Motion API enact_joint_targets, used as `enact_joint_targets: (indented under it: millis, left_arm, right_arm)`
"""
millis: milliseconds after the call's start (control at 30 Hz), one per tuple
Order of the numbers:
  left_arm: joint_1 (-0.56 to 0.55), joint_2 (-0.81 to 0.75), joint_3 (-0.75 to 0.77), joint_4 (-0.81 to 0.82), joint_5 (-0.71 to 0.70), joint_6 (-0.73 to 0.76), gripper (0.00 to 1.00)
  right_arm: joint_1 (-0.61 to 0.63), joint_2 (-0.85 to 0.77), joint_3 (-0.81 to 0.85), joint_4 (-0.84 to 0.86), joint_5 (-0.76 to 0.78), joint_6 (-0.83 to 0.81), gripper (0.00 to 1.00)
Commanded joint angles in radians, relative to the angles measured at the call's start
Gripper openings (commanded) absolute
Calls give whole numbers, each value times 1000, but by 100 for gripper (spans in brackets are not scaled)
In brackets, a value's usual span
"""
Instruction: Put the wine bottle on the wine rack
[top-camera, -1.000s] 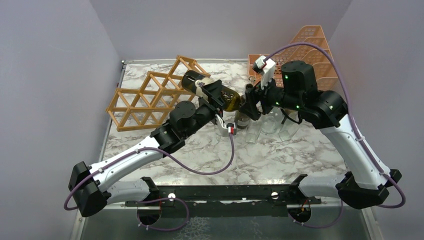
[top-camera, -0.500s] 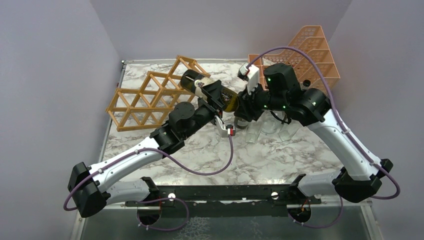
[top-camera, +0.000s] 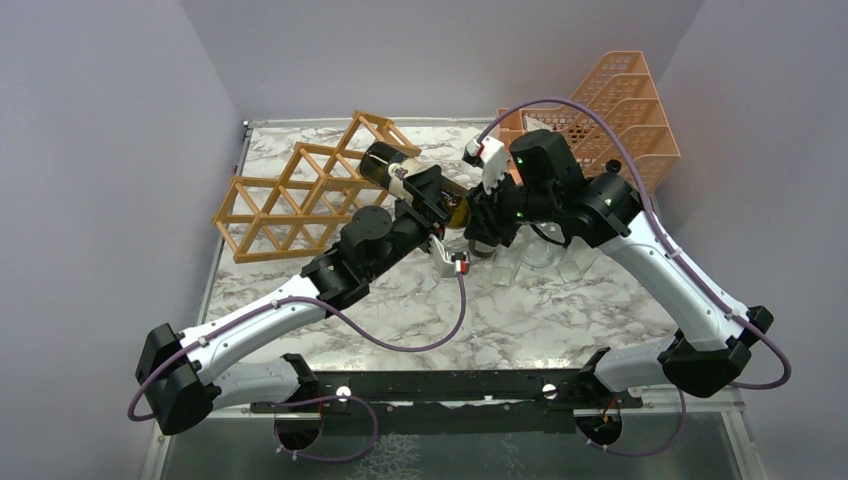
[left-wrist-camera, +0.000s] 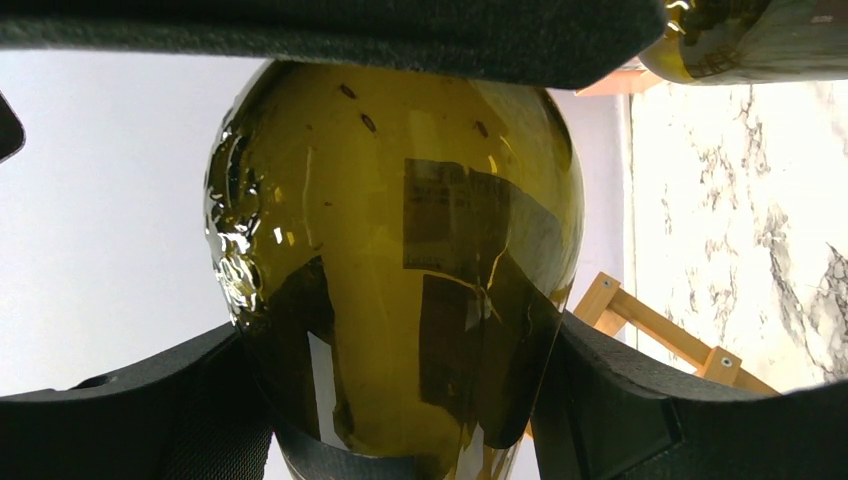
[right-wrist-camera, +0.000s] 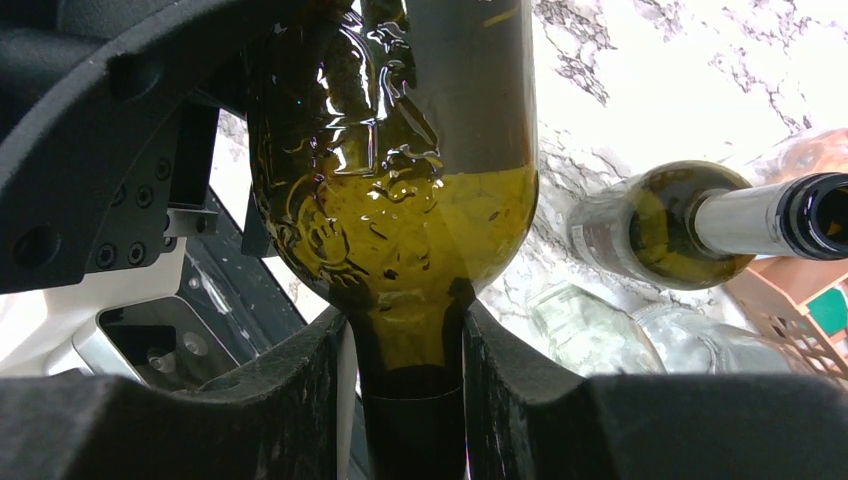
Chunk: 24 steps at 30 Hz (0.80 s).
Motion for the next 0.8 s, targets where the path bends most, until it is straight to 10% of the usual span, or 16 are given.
enact_joint_targets:
  millis: [0, 100, 267, 767]
  left_arm:
    - [-21, -60, 43, 164, 36, -34, 0]
    - [-21, -72, 43, 163, 43, -86, 0]
    - [-21, -90, 27, 125, 16, -183, 67]
    - [-21, -121, -8, -57, -97, -281, 99]
  right_arm:
    - [8, 14, -29, 28, 13, 20, 10]
    - [9, 3, -34, 48, 28, 30, 1]
    - [9, -20, -28, 87, 69, 58, 1]
    - [9, -33, -16, 115, 128, 92, 1]
